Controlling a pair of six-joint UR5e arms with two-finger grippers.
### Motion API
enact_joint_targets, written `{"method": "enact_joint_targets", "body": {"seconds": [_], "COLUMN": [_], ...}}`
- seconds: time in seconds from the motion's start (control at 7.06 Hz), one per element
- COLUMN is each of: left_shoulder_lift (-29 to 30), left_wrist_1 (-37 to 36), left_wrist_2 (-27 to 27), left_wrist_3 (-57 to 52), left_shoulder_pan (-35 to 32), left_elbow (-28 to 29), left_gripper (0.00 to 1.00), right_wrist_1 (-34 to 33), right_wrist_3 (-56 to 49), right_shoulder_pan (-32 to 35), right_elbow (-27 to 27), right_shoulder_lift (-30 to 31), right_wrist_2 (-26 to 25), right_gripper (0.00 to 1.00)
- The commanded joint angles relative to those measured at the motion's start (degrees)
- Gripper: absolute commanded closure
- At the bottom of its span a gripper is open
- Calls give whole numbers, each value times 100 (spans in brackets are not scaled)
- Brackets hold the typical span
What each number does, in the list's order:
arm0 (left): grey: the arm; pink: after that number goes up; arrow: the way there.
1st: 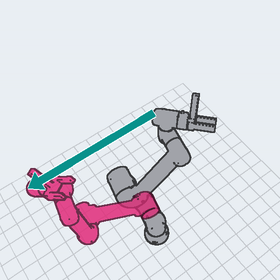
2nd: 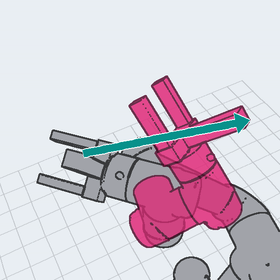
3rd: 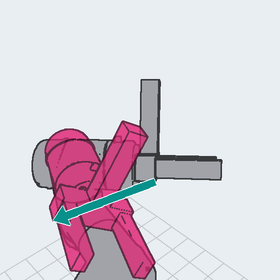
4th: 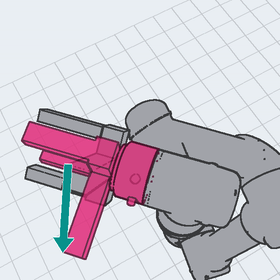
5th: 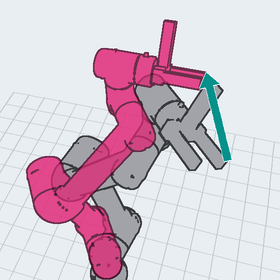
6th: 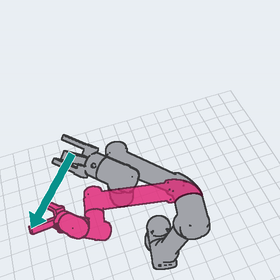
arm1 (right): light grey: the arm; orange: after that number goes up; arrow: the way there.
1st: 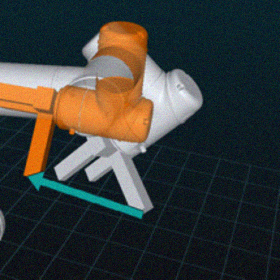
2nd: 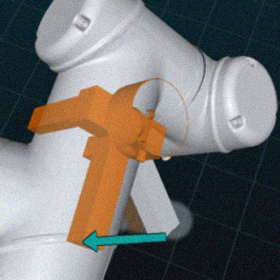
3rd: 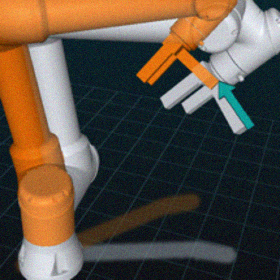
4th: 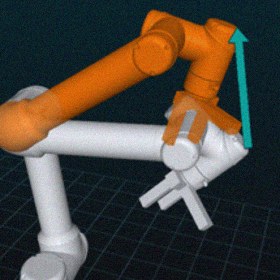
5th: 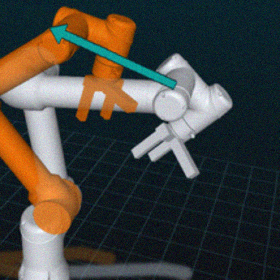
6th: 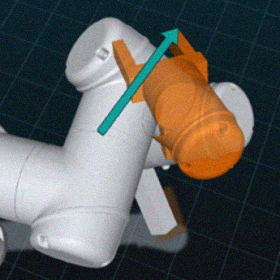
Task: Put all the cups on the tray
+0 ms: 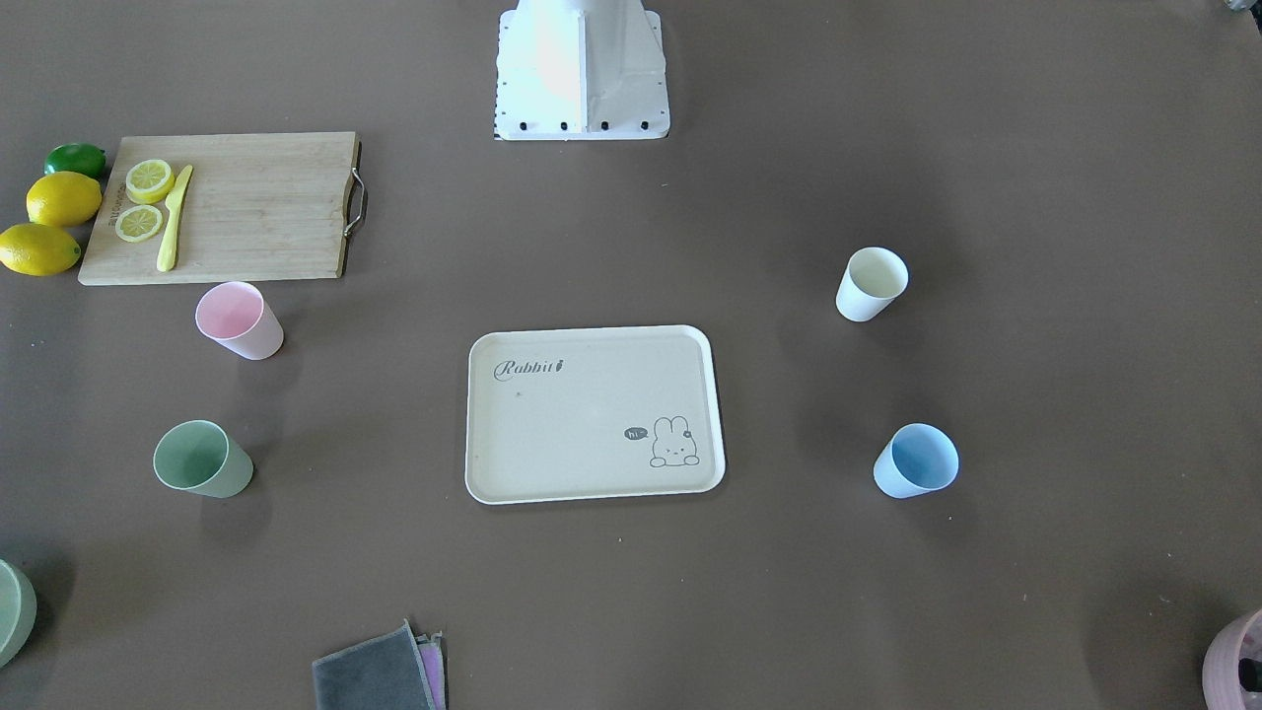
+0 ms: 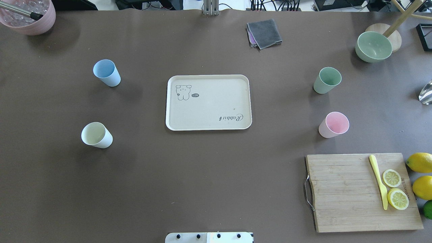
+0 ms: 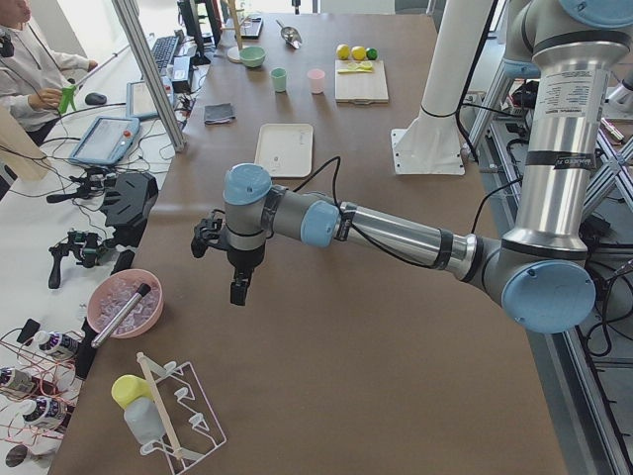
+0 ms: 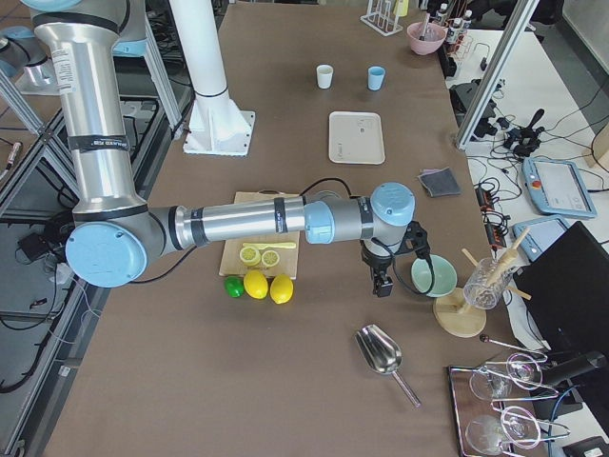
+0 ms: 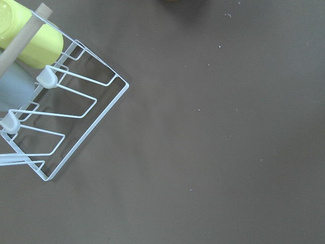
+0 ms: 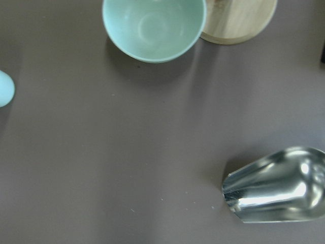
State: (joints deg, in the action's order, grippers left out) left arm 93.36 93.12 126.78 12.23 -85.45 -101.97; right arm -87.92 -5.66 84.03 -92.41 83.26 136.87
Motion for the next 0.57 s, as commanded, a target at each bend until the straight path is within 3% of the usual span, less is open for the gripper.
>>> {"method": "enact_joint_targets", "body": {"seconds": [0.0,0.14,0.42], "left_shoulder_lift": [-116,-142,-160], "left_wrist_1": [433,609,742], "left_wrist_2": [48,179,215], "left_wrist_3": [175,244,412], "left_shoulder_pan": [341,675,922], "left_elbow": [-157,-261,-525], "left_gripper": [2,2,3], "right_wrist_1": [1141,1555,1735], "right_wrist_3": [317,877,2411], "right_shoulder_pan": [-508,-858,-1473], "right_elbow": [-84,-223,-670], "right_shoulder_lift": [224,226,226], "right_wrist_2": [287,331,297], "right_gripper": [0,0,0]}}
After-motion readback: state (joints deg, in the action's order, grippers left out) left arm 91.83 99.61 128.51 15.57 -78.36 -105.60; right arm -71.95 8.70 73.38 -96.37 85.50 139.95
